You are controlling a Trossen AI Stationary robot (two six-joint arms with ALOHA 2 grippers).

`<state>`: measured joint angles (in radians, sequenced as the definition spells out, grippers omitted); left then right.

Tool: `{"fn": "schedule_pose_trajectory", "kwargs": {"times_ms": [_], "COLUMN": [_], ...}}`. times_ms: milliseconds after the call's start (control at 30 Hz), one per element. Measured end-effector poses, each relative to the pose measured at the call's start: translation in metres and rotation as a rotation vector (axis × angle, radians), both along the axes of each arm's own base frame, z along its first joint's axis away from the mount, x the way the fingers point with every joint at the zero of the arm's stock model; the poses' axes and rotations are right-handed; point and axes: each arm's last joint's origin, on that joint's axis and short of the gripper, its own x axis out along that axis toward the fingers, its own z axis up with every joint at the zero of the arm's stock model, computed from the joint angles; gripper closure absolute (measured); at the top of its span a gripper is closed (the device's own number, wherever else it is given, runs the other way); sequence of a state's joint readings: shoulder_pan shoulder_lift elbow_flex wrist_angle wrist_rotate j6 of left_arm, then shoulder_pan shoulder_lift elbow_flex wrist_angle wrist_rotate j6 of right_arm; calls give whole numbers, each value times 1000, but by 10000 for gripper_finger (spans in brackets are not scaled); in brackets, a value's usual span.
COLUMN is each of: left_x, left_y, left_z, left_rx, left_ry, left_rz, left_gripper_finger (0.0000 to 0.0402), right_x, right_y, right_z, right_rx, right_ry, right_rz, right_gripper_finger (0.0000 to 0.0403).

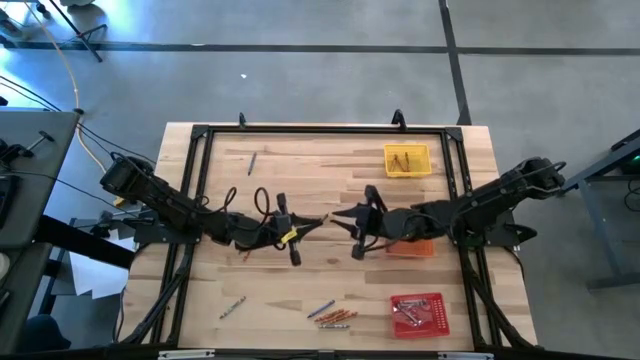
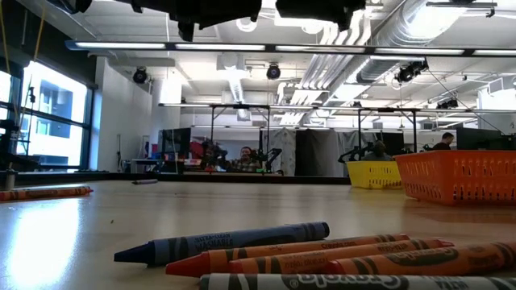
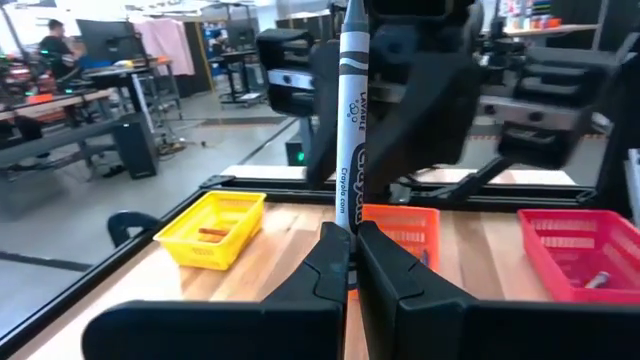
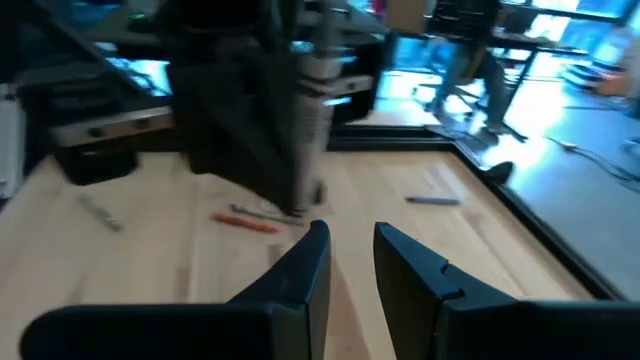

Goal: Sort crayons
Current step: Put the gray crayon into the red bin

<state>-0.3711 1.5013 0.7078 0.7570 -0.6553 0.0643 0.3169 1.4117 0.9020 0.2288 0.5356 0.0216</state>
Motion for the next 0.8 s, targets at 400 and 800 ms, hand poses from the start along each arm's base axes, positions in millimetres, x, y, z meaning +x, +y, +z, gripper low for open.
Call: {"fn": "schedule_pose_trajectory", "kwargs": {"times_ms": [400, 800], "left_x": [-1, 0], "left_y": [-1, -1], "left_z": [0, 1], "left_rx": [-23, -61], "left_ry": [-5, -26], "left_rz": [19, 1], "left_gripper_finger": [402, 402], "right_x": [3, 5], "right_y": [-2, -1], "right_z": [7, 19], "right_rx": [49, 111], "right_ry": [-72, -196], "right_rz": [69, 69], "right_gripper_finger": [329, 329]}}
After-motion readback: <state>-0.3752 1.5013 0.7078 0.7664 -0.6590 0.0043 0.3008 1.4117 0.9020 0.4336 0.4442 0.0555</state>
